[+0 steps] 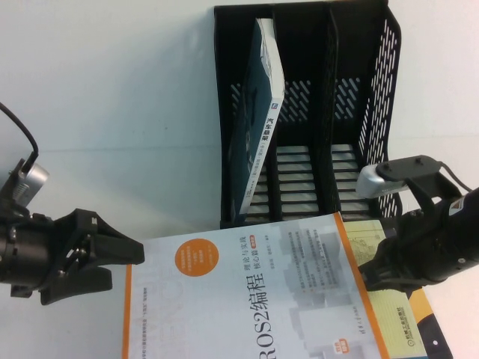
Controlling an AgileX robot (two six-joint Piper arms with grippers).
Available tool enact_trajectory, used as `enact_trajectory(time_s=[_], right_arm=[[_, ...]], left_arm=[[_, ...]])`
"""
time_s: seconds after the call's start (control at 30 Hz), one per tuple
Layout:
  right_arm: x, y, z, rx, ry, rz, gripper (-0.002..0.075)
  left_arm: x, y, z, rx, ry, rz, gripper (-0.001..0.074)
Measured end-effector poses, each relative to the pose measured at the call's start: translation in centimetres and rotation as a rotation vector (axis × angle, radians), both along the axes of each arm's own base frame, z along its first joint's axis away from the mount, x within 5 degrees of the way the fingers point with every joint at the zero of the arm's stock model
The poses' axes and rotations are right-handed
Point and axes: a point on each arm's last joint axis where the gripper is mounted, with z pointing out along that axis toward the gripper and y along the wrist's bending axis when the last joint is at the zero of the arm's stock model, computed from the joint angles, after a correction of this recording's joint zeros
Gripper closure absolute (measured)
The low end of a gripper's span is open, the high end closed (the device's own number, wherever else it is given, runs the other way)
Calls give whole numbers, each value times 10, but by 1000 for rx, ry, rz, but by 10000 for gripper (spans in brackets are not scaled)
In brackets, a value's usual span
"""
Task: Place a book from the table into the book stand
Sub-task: Push book with right arm, then pick up the book with your left arm
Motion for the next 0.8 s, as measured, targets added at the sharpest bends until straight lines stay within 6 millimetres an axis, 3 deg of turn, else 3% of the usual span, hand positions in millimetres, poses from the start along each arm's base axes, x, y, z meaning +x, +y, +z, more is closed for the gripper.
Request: enact_trajectory(time_s=[0.43, 0.8], right_arm=[[-4, 6, 0, 11, 10, 23, 729], [-5, 5, 0, 7, 21, 30, 729]], left_arm=[[-3, 11, -14, 163, 98, 24, 204], [-6, 2, -47, 17, 166, -8, 195]])
